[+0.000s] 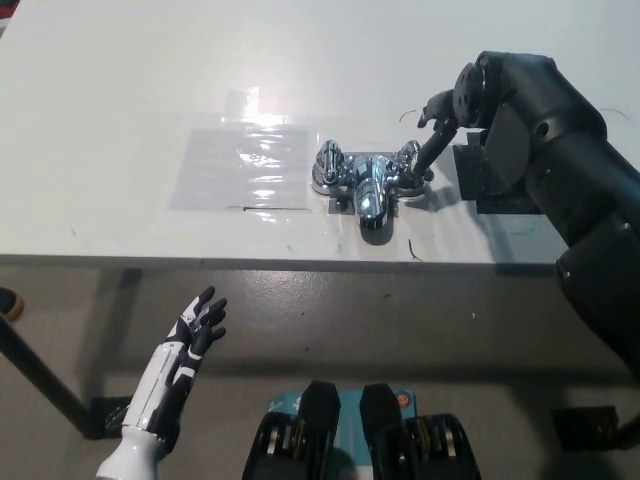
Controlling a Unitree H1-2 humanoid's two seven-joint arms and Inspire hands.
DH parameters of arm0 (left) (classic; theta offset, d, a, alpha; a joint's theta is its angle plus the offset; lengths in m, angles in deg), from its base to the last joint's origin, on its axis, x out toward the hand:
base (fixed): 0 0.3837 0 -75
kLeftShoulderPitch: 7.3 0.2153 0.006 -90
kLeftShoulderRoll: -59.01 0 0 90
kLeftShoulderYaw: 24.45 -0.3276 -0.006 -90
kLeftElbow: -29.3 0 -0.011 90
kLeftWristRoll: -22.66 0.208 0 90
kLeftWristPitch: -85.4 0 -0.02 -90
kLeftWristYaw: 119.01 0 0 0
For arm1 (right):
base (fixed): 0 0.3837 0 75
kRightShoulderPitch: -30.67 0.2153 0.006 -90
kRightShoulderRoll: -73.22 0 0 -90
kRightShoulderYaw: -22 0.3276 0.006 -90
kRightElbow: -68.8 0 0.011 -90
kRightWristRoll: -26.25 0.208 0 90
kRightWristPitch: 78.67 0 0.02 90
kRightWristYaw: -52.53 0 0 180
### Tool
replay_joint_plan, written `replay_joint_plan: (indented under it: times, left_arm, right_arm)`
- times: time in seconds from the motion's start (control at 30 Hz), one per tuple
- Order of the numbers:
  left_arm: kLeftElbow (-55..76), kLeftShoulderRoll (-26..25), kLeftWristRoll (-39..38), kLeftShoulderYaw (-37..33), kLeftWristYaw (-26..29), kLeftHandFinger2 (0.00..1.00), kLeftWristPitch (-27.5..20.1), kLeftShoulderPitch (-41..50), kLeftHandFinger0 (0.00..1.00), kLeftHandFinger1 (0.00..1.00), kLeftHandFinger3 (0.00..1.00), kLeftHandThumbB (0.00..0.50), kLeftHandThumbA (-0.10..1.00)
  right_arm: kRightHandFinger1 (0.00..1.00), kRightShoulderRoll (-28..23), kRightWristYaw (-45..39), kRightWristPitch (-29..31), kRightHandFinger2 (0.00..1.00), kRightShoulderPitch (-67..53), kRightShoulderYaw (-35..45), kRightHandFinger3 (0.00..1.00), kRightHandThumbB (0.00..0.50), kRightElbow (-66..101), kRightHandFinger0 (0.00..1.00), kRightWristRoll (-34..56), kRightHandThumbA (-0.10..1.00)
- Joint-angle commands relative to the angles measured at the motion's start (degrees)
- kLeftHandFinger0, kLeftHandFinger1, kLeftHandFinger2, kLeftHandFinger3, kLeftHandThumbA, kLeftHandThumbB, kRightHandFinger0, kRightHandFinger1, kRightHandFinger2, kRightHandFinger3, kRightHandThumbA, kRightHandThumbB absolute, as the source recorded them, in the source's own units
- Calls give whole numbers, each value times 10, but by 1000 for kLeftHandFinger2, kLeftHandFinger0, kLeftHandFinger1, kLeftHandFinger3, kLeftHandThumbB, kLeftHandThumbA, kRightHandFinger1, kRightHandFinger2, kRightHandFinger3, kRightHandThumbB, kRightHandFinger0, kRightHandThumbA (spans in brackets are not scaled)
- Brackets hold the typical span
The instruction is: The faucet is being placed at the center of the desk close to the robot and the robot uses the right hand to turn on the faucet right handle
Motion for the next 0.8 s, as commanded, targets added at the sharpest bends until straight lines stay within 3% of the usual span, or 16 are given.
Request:
replay_joint_plan:
  times: [0.0,0.07,0.1,0.13,0.23,0.37,0.6,0.77]
  left_arm:
    - [15,-8,0,3,-6,1000,-6,-16,1000,1000,1000,124,906]
    - [16,-8,1,2,-6,1000,-4,-16,1000,1000,1000,124,906]
    - [17,-8,1,2,-5,1000,-2,-17,1000,1000,1000,129,907]
    - [17,-8,1,3,-5,1000,-2,-17,1000,1000,1000,129,906]
    - [17,-9,2,3,-6,1000,-2,-21,1000,1000,1000,123,910]
    - [13,-10,1,3,-6,1000,-6,-22,1000,1000,1000,120,907]
    - [15,-10,3,3,-6,1000,-3,-22,1000,1000,1000,119,907]
    - [15,-10,-2,3,-8,1000,-3,-22,1000,1000,1000,112,905]
  right_arm:
    - [1000,-22,-12,1,1000,43,-3,1000,374,-2,1000,-19,877]
    - [1000,-22,28,-24,1000,39,17,1000,376,3,1000,-3,763]
    - [1000,-22,75,-27,1000,32,15,1000,440,7,1000,-11,735]
    - [1000,-21,88,-28,1000,30,10,1000,460,7,1000,-19,777]
    - [1000,-22,122,-31,1000,25,8,1000,436,8,1000,-24,790]
    - [1000,-22,174,-37,1000,14,22,1000,398,14,1000,-17,690]
    - [1000,-24,222,-44,1000,11,22,1000,378,12,1000,-22,604]
    - [1000,-31,199,-36,1000,13,17,1000,415,13,1000,-24,637]
